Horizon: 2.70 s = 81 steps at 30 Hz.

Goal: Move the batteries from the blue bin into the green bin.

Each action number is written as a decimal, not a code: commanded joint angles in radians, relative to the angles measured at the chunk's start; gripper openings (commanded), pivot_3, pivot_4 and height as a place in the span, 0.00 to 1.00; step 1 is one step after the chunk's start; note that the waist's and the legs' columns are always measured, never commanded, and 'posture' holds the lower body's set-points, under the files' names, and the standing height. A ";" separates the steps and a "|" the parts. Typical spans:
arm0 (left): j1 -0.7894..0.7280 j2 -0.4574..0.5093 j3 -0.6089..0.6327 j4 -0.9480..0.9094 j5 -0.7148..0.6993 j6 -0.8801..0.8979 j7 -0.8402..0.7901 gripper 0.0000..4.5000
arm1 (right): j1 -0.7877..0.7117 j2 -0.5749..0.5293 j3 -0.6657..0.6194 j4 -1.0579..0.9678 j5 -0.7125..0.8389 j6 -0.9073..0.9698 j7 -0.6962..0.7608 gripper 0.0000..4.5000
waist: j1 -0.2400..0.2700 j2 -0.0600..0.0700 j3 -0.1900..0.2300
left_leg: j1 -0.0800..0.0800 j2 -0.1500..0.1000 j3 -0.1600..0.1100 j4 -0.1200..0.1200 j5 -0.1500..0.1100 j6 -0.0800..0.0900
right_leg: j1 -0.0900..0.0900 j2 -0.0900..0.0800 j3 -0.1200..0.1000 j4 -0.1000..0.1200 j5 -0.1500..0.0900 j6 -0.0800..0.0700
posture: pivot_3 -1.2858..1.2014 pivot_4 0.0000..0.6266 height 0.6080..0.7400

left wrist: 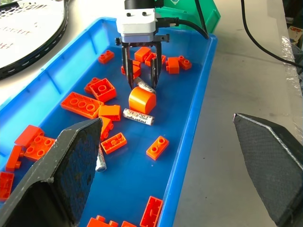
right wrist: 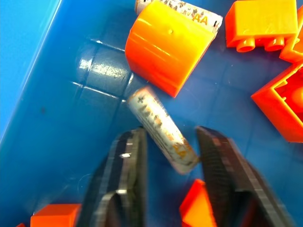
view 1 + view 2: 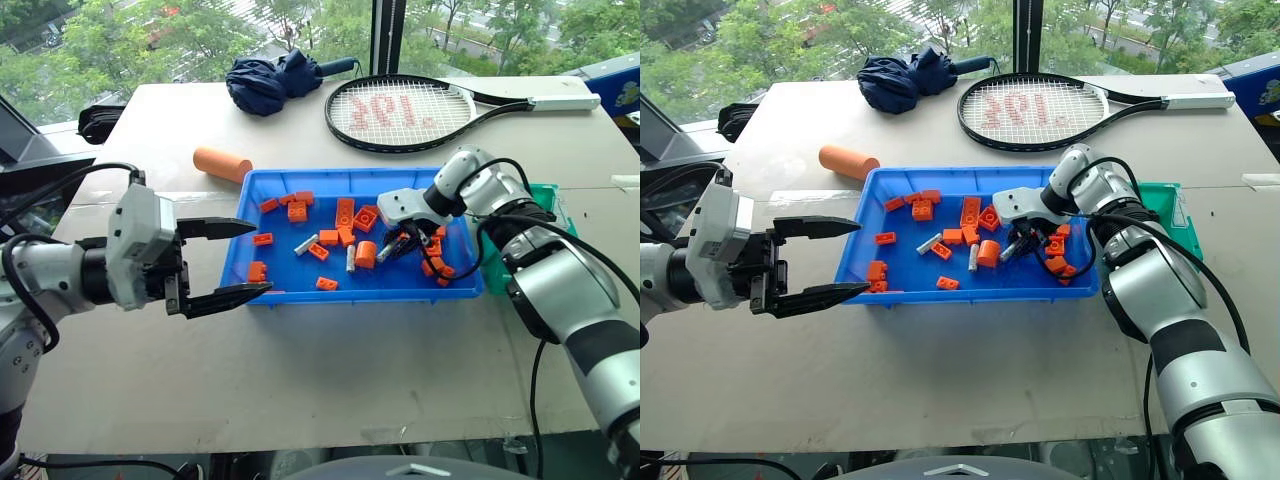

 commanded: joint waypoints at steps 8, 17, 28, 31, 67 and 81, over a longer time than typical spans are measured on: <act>-0.037 -0.004 -0.009 -0.028 -0.013 -0.004 0.022 1.00 | 0.023 -0.051 -0.005 -0.127 0.098 0.075 0.058 0.01 | 0.000 0.000 0.000 | 0.000 0.000 0.000 0.000 0.000 0.000 | 0.000 0.000 0.000 0.001 0.000 0.000 | 0.52 0.24 1.00; -0.166 -0.068 -0.101 -0.051 -0.091 0.035 0.092 1.00 | 0.215 -0.327 -0.177 -0.828 0.332 0.411 0.012 0.01 | 0.011 0.000 0.000 | -0.002 -0.001 -0.001 0.002 0.000 0.000 | -0.001 -0.003 -0.001 0.002 0.000 0.000 | 0.52 0.24 1.00; -0.465 -0.211 -0.320 0.026 -0.114 0.088 0.137 1.00 | 0.618 -0.723 -0.593 -1.280 0.424 1.099 -0.285 0.01 | 0.036 -0.001 0.000 | -0.002 -0.002 0.001 0.004 0.000 0.001 | 0.001 0.000 0.000 0.004 0.000 0.000 | 0.52 0.24 1.00; -0.521 -0.231 -0.364 0.066 -0.090 0.078 0.104 1.00 | 0.708 -0.744 -0.652 -1.320 0.429 1.195 -0.372 0.01 | 0.028 -0.001 0.000 | -0.001 -0.001 0.003 0.004 0.000 0.001 | 0.000 0.001 0.002 0.005 0.000 0.000 | 0.52 0.24 1.00; -0.227 -0.020 -0.138 0.224 0.142 -0.078 -0.095 1.00 | 0.388 -0.170 -0.141 -1.320 0.587 1.127 -0.606 0.99 | 0.009 -0.001 0.000 | -0.001 0.003 0.002 0.006 0.000 0.002 | 0.000 0.006 0.002 0.005 0.000 0.000 | 0.52 0.24 1.00; -0.057 -0.033 0.000 0.102 0.083 -0.030 -0.036 1.00 | 0.417 -0.019 -0.036 -1.279 0.578 1.259 -0.706 0.99 | 0.006 -0.003 -0.001 | -0.001 0.002 0.000 0.006 0.000 0.001 | -0.001 0.004 0.002 0.006 0.000 0.000 | 0.52 0.24 1.00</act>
